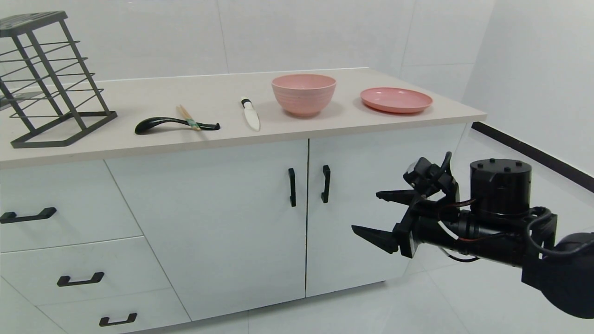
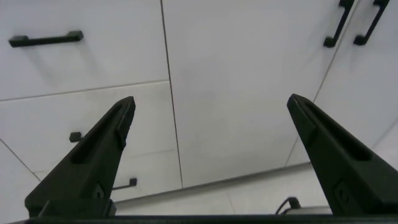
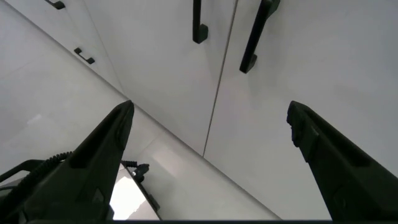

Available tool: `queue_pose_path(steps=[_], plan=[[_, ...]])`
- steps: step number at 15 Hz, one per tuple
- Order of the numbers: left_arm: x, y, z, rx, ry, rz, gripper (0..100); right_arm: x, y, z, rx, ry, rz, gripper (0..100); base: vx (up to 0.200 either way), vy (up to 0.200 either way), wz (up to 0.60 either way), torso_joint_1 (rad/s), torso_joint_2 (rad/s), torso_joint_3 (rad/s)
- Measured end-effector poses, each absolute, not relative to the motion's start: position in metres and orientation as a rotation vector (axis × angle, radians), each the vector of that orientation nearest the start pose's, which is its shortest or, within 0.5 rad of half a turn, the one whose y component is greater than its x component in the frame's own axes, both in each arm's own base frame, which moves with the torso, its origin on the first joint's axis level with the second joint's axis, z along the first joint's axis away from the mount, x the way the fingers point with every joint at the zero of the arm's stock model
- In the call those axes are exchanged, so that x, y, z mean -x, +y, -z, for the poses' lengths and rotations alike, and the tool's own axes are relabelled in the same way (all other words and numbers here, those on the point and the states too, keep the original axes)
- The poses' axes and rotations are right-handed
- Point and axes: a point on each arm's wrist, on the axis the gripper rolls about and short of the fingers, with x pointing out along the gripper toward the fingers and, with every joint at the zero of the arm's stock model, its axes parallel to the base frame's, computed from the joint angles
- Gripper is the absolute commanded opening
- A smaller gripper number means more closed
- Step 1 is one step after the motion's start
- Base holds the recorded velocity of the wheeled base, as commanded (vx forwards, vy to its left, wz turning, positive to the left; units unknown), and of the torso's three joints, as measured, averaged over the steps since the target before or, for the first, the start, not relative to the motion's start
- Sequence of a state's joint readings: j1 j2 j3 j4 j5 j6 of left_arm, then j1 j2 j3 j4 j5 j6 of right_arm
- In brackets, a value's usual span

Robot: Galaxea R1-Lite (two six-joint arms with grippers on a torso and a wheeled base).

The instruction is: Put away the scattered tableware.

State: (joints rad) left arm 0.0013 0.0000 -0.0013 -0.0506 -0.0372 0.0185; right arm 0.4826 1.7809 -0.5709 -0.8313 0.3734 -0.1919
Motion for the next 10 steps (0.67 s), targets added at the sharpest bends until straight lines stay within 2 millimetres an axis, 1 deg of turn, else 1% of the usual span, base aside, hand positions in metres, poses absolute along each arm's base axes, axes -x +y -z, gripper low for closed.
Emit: queue_pose_path(steps=[1, 3, 4, 5, 7, 10], plan=[[0.025, -0.001, -0.091, -0.019, -0.121, 0.034, 100, -0.25, 0.14, -0.119, 0.199, 0.308, -0.879, 100, 0.0, 0.0, 0.0, 0.0, 0.0, 0.0], [0.038, -0.001, -0.131, -0.018, -0.29, 0.041, 100, -0.247, 0.138, -0.124, 0.198, 0.291, -0.877, 100, 0.0, 0.0, 0.0, 0.0, 0.0, 0.0], [0.046, -0.001, -0.147, -0.021, -0.336, 0.074, 100, -0.244, 0.137, -0.128, 0.197, 0.28, -0.876, 100, 0.0, 0.0, 0.0, 0.0, 0.0, 0.0], [0.05, -0.002, -0.155, -0.027, -0.345, 0.134, 100, -0.242, 0.136, -0.13, 0.196, 0.275, -0.875, 100, 0.0, 0.0, 0.0, 0.0, 0.0, 0.0], [0.052, -0.006, -0.162, -0.055, -0.338, 0.37, 100, -0.236, 0.133, -0.134, 0.194, 0.264, -0.875, 100, 0.0, 0.0, 0.0, 0.0, 0.0, 0.0], [0.043, -0.009, -0.176, -0.077, -0.289, 0.525, 100, -0.225, 0.126, -0.136, 0.192, 0.26, -0.874, 100, 0.0, 0.0, 0.0, 0.0, 0.0, 0.0]])
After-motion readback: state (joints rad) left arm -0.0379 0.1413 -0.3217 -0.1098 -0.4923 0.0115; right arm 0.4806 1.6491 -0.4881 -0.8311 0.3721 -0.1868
